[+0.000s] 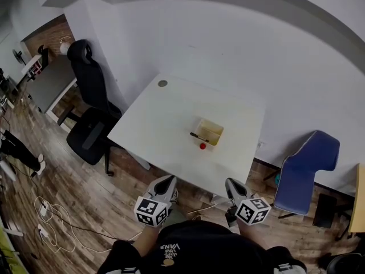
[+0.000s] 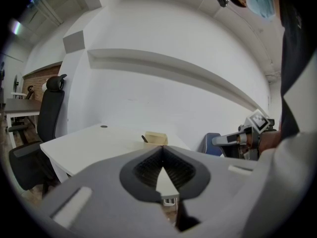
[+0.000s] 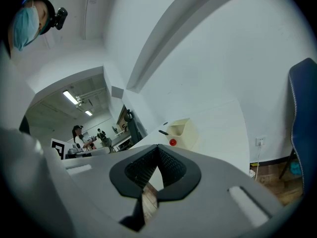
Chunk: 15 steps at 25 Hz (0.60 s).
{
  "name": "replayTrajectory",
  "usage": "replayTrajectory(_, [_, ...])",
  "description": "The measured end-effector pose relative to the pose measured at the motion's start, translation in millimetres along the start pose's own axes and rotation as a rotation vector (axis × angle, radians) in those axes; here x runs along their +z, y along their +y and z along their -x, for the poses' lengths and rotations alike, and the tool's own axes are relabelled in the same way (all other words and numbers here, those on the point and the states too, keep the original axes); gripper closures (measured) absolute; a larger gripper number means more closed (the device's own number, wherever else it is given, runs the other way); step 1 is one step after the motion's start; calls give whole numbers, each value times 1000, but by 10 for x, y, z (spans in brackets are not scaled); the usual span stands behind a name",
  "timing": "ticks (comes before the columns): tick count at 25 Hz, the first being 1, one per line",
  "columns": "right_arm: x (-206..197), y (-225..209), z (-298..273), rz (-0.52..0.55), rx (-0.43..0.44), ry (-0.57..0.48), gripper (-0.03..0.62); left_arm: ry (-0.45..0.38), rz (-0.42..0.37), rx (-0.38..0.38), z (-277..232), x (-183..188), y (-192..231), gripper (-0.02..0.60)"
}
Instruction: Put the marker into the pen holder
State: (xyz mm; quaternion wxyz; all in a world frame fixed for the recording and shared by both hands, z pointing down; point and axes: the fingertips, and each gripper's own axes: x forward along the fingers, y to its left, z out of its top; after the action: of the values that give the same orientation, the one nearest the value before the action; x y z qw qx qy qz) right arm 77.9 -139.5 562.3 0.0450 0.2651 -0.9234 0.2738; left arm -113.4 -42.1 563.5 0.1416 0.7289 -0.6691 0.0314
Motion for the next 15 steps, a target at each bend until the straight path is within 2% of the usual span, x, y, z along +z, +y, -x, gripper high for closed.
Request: replayTrajectory(15, [73, -38, -3, 9, -7, -3, 592, -9, -2, -6, -71, 75, -11, 529])
